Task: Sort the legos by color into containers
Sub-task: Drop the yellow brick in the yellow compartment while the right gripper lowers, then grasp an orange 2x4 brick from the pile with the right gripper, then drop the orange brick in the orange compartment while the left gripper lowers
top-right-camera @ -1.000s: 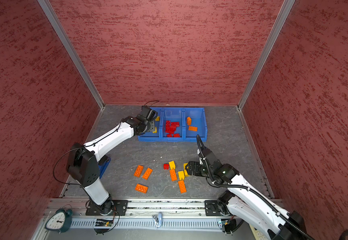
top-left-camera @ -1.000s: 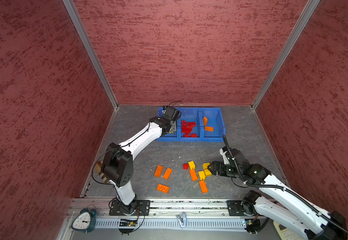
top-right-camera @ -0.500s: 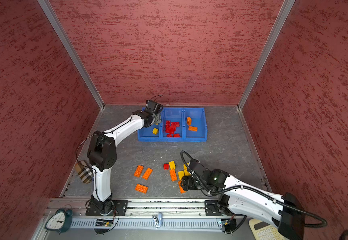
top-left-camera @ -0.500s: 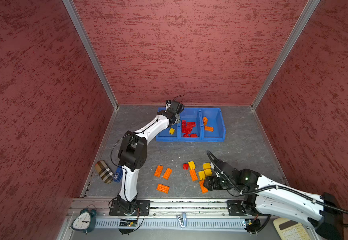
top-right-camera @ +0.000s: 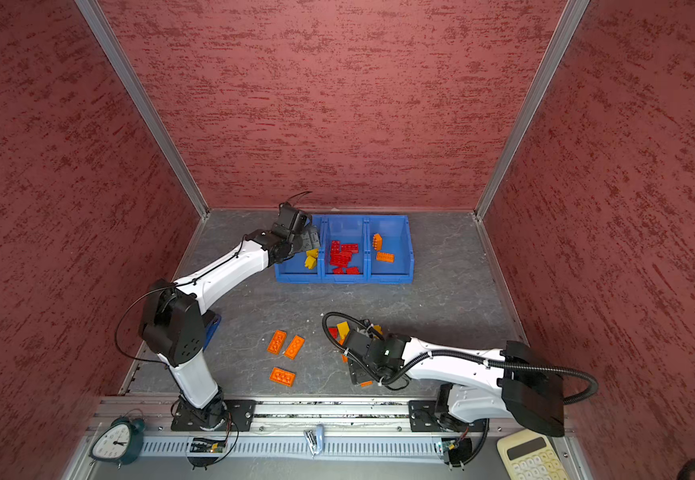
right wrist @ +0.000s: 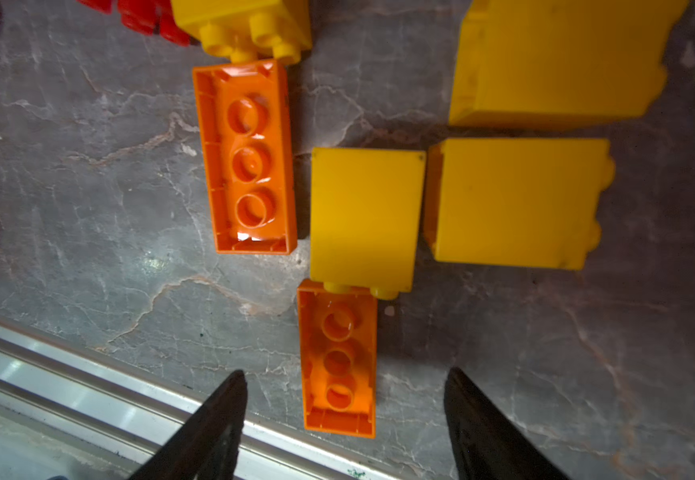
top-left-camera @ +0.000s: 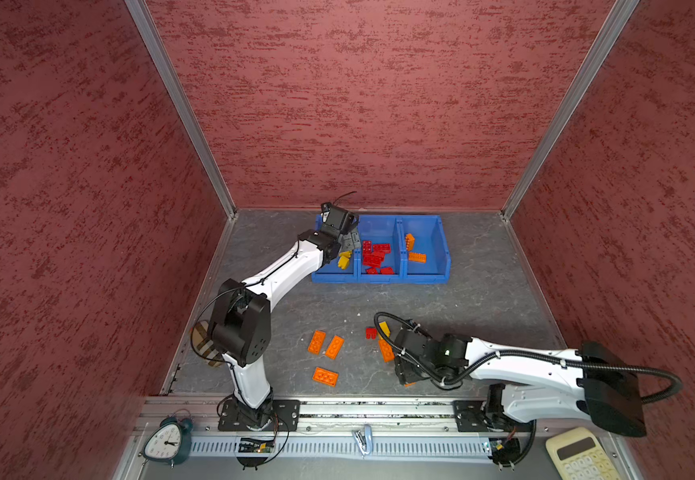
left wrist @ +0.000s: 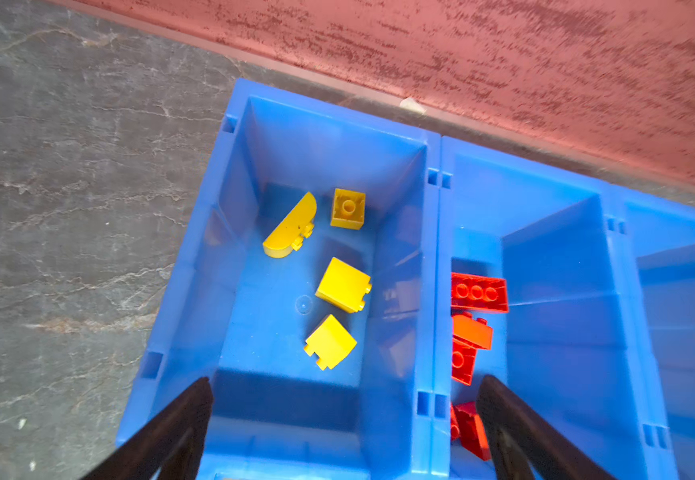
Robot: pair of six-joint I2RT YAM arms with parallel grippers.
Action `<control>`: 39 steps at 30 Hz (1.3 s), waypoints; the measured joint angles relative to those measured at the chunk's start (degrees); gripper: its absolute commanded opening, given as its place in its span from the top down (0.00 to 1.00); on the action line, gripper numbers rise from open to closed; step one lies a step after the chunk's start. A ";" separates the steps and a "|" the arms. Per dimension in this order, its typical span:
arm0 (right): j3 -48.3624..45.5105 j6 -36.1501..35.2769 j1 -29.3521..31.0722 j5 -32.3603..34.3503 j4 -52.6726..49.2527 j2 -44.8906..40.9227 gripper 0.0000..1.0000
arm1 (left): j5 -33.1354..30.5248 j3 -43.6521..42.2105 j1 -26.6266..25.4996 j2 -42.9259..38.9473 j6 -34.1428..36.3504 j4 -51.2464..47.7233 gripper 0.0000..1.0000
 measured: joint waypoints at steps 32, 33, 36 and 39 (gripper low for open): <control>11.54 -26.16 -12.94 -6.75 2.54 5.84 0.78 | -0.33 -6.25 -2.97 -2.89 -2.43 2.82 0.01; 12.13 -27.58 -15.21 -6.75 4.66 4.92 0.78 | -0.50 -6.25 -3.28 -2.89 -2.49 2.82 0.01; 12.72 -30.97 -21.92 -5.90 11.63 3.61 0.79 | -0.76 -6.34 -3.93 -3.15 -2.78 2.80 0.00; 12.72 -32.20 -28.79 -3.58 18.03 4.35 0.79 | -1.68 -6.62 -4.09 -4.66 -3.08 2.62 0.00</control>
